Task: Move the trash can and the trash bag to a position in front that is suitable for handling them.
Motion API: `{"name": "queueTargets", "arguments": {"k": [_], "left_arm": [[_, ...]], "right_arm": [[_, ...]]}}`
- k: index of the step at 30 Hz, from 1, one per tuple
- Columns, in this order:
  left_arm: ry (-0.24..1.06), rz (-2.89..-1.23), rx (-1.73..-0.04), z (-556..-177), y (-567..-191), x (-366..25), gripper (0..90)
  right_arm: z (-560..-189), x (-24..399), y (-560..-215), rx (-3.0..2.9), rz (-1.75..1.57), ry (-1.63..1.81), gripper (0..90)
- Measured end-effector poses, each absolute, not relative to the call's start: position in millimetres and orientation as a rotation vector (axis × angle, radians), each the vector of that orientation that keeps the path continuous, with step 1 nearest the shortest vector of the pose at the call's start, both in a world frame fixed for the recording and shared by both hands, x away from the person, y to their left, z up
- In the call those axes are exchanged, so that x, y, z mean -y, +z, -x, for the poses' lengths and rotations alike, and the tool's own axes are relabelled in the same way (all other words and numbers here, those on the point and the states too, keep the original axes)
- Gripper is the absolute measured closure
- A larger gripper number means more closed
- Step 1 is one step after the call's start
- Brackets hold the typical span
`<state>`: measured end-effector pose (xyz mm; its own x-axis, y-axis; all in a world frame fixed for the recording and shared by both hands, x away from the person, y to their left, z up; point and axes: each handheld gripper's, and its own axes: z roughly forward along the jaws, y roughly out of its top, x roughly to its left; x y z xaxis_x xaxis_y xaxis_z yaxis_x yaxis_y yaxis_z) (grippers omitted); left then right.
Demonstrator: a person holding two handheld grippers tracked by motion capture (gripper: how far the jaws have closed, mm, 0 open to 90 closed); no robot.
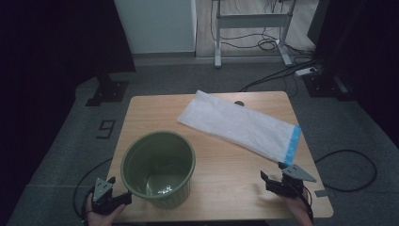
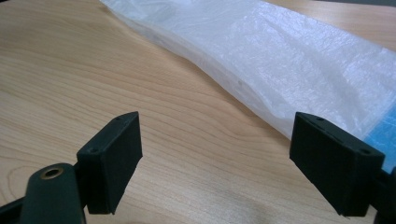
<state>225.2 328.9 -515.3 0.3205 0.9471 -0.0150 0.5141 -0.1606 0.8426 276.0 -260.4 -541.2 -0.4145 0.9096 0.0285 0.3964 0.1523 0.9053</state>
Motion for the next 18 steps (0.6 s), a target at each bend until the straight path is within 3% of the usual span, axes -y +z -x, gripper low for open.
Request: {"name": "queueTargets", "arguments": {"k": [8,18], "left_arm": [[0.655,-1.830,-1.187,-219,-507,-331,6.2],[0.470,-1.859,-0.843,-209,-488,-313,5.3]], "right_arm": [[-277,267,-542,-1.890,-1.231,1.209,17.0],[-277,267,-543,-1.895,-1.223,1.198,17.0]]}}
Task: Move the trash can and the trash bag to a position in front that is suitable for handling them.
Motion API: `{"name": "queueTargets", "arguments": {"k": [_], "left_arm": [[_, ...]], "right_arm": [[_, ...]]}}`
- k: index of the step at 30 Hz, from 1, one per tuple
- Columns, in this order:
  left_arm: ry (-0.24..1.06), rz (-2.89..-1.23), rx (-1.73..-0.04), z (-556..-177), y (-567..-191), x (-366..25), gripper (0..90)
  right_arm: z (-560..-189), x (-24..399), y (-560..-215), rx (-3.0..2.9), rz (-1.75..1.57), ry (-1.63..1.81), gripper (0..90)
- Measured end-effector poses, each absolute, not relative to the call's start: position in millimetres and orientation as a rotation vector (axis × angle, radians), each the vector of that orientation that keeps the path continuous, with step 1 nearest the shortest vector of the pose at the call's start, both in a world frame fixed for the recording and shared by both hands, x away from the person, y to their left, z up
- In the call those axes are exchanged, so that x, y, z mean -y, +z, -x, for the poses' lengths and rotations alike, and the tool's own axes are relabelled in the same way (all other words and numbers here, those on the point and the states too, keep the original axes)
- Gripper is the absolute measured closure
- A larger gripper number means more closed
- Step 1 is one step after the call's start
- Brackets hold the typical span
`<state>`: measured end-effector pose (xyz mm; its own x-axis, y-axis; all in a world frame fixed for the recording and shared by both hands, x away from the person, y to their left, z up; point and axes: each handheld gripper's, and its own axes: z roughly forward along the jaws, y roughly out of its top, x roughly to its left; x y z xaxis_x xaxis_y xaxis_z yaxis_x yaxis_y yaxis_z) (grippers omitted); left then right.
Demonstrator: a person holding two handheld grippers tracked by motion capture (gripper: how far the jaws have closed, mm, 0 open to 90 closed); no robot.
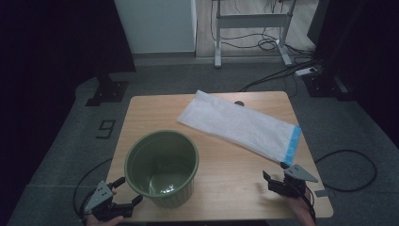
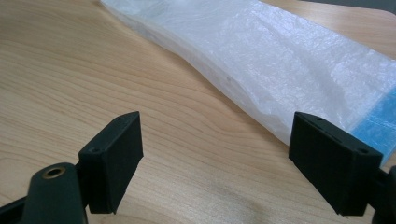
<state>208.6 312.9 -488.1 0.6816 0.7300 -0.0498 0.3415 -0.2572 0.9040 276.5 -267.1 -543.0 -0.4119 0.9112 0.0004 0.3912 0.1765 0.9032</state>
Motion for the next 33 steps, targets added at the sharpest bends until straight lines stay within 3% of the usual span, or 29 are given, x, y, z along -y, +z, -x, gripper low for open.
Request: {"name": "queueTargets", "arguments": {"k": [3,33], "left_arm": [[0.382,-1.902,-0.739,-213,-484,-295,3.6],[0.398,-2.025,-0.640,-282,-484,-200,6.7]], "right_arm": [[-277,265,-543,-1.907,-1.219,1.197,17.0],[-265,267,-542,-1.942,-1.135,1.219,16.7]]}}
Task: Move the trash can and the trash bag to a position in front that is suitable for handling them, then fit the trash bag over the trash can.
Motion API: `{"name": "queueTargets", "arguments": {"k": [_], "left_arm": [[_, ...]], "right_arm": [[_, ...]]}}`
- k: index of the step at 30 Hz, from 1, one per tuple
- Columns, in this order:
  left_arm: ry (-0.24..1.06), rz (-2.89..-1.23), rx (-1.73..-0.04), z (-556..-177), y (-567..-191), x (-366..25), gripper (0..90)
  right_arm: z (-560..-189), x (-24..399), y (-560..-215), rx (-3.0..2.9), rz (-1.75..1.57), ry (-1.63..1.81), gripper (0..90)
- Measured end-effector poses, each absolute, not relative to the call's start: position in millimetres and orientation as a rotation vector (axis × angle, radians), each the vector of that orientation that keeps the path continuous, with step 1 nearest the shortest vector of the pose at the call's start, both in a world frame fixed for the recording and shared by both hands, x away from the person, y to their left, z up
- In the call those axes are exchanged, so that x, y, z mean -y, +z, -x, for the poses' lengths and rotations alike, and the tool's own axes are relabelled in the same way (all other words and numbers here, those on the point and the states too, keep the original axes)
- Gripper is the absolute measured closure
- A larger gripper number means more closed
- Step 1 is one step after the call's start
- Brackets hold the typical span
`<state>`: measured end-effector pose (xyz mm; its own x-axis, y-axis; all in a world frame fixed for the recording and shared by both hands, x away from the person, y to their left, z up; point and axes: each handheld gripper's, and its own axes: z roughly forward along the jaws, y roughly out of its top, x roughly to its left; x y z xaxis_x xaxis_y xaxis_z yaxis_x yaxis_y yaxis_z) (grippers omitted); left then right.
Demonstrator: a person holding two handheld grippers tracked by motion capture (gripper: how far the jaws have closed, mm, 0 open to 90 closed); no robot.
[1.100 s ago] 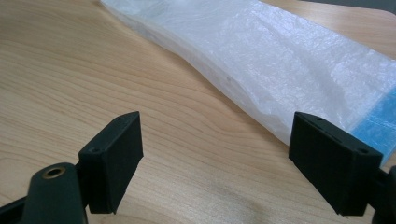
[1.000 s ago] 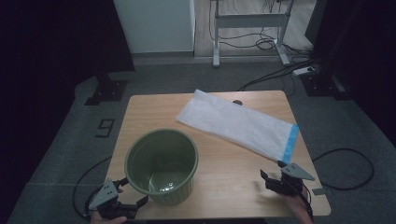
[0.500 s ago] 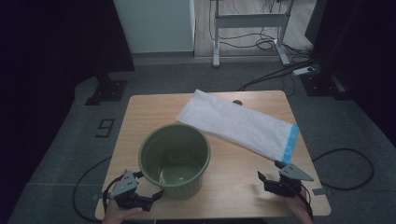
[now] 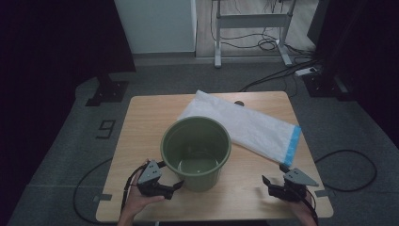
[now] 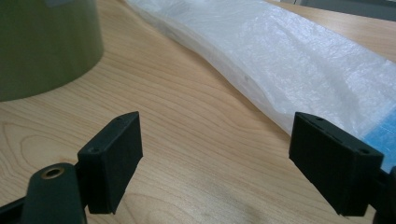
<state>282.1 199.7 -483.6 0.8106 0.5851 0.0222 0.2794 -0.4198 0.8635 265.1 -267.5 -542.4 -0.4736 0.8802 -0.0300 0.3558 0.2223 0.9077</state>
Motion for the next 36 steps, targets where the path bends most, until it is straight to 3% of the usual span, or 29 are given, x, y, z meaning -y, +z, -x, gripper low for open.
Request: {"name": "queueTargets", "arguments": {"k": [11,16,24,36], "left_arm": [[0.435,-2.064,-0.659,-293,-483,-172,7.8],[0.566,-2.064,-0.772,-278,-482,-188,10.6],[0.572,-2.038,-0.874,-267,-492,-219,10.8],[0.590,-2.062,-0.940,-271,-502,-235,10.9]], "right_arm": [[-264,271,-543,-1.938,-1.143,1.209,16.8],[-264,273,-543,-1.923,-1.157,1.201,16.8],[-263,269,-543,-1.903,-1.161,1.137,16.6],[-273,257,-540,-1.927,-1.112,1.015,16.6]]}}
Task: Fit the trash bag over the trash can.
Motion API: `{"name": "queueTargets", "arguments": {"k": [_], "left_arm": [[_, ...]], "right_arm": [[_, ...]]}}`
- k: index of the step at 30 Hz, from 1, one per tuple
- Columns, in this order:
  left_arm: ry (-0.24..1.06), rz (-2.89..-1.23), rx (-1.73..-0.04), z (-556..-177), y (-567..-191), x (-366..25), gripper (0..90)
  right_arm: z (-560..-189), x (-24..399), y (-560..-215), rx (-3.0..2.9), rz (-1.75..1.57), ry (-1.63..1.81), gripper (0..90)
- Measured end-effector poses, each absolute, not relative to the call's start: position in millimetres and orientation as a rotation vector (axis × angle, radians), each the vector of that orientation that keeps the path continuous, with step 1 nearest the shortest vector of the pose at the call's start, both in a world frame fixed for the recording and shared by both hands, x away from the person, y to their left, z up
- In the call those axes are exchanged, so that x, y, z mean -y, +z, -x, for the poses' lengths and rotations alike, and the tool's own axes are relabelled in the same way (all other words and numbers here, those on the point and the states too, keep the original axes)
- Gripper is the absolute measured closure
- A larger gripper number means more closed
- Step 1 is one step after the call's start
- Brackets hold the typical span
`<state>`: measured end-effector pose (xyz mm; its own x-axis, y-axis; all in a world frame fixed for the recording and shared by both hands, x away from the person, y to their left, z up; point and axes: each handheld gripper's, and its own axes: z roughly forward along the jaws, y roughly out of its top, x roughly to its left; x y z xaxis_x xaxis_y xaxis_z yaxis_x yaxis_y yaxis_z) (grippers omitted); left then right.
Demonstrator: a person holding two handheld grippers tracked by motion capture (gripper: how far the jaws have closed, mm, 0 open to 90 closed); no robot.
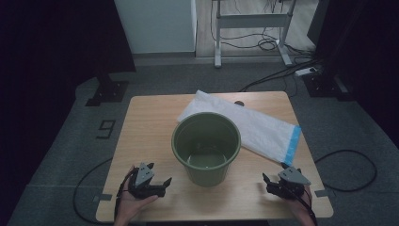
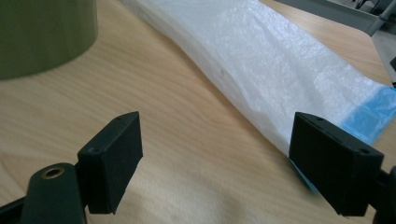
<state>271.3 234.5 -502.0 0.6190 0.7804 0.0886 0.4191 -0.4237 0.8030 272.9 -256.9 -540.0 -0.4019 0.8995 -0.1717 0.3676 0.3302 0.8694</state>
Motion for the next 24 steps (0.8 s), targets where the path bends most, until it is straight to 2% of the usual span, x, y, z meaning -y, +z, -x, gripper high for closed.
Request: {"name": "queueTargets", "arguments": {"k": [9,16,24], "left_arm": [[0.591,-2.024,-1.032,-271,-506,-254,12.5],[0.562,-2.021,-1.039,-268,-511,-257,13.5],[0.545,-2.009,-1.043,-267,-512,-259,13.6]], "right_arm": [[-305,250,-526,-1.917,-1.132,1.025,19.8],[-361,243,-543,-1.996,-1.253,0.984,23.2],[-385,233,-548,-2.008,-1.309,1.007,25.3]]}}
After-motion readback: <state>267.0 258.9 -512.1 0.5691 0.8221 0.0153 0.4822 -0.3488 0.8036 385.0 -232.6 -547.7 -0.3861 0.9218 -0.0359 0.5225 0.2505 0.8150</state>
